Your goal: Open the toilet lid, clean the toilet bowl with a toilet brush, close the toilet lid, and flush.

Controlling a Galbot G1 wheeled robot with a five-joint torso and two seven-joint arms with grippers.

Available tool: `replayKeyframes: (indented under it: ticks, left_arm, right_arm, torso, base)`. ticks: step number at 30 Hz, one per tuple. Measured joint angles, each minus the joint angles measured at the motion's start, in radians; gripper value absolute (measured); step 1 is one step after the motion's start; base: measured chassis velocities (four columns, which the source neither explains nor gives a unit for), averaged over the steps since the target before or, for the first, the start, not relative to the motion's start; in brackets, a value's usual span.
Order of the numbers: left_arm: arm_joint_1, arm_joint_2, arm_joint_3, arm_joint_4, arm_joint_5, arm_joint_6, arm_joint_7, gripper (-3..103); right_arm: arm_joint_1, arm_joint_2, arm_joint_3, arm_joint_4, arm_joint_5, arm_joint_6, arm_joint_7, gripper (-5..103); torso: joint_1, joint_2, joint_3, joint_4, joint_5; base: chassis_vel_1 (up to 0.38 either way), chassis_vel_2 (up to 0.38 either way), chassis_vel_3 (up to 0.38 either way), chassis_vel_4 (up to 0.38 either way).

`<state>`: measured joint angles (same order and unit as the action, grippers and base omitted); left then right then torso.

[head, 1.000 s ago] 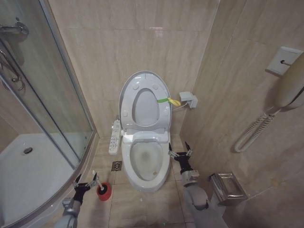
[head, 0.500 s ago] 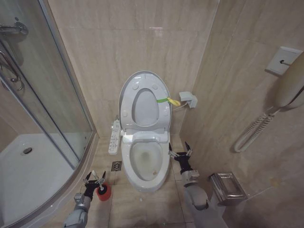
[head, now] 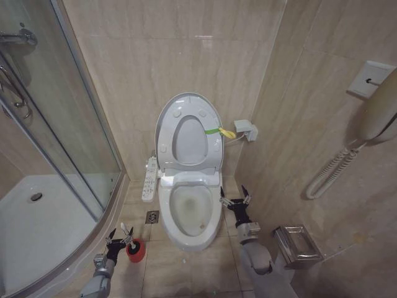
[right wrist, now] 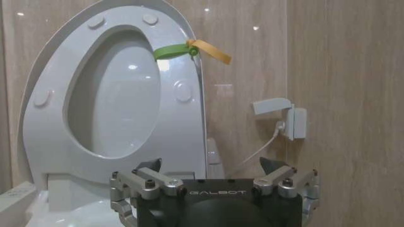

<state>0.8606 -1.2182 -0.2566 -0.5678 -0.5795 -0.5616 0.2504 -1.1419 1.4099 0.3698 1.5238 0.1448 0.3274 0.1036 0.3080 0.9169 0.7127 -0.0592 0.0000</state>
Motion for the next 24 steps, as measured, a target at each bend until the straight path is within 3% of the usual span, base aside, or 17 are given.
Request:
replayKeyframes:
  ticks: [21, 22, 24]
  left_arm:
    - [-0.041, -0.009, -0.044, 0.092, 0.081, -0.02, 0.047, 86]
    - [-0.043, -0.009, -0.045, 0.093, 0.084, -0.02, 0.048, 59]
    - [-0.054, -0.009, -0.045, 0.102, 0.093, -0.023, 0.054, 59]
  right_arm:
    - [0.0, 0.0, 0.0, 0.0, 0.0, 0.0, 0.0, 100]
    - [0.0, 0.0, 0.0, 0.0, 0.0, 0.0, 0.0, 100]
    - [0.0, 0.0, 0.0, 0.0, 0.0, 0.0, 0.0, 100]
  torso:
    - [0.0, 0.0, 0.0, 0.0, 0.0]
    - [0.0, 0.0, 0.0, 0.0, 0.0]
    - [0.0, 0.0, 0.0, 0.0, 0.0]
  base:
    - [0.0, 0.0, 0.0, 0.0]
    - [0.0, 0.0, 0.0, 0.0]
    - [0.0, 0.0, 0.0, 0.0]
